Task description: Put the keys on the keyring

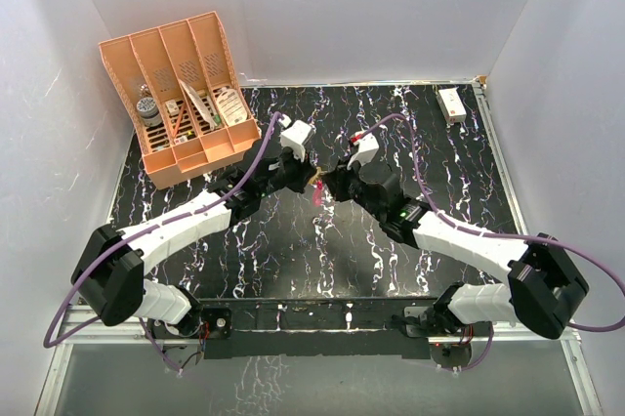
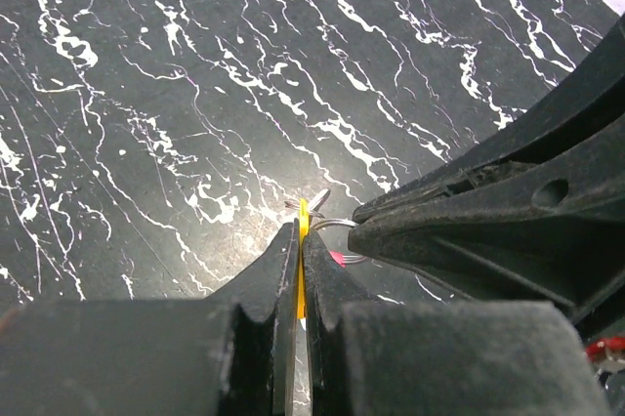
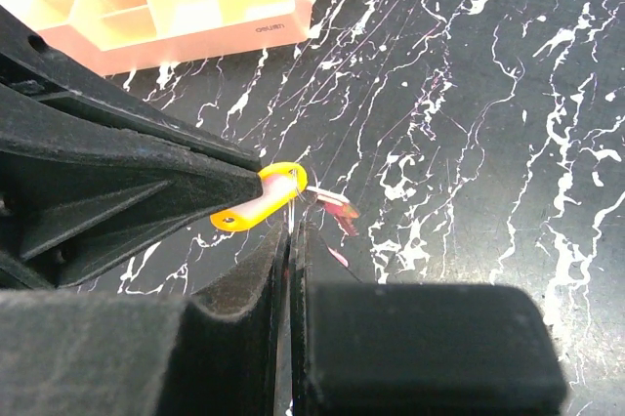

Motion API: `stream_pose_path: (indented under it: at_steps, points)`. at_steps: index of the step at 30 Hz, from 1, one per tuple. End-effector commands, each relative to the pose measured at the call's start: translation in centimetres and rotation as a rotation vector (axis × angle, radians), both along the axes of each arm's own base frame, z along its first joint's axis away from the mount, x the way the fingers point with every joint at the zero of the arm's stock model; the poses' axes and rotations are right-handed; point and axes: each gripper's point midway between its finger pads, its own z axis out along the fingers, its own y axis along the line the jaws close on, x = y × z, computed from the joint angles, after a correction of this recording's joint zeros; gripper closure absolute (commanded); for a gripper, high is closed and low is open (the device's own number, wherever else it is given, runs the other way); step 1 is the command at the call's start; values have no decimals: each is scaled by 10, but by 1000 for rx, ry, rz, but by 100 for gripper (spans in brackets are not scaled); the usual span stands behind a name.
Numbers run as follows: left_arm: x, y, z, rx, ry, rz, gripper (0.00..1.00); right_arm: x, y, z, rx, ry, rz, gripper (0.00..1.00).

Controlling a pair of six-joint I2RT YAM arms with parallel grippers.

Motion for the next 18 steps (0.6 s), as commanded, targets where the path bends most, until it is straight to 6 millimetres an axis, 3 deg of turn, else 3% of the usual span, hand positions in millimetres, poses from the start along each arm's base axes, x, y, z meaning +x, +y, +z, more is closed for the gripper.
stream_pose_path:
  at_steps: [1,18]
  points:
    - [6,2,32,-33,-56,48,100,11,0,26,25,-41,-85,100]
    - [6,2,28,-10,-49,61,100,13,-5,33,24,-49,-141,100]
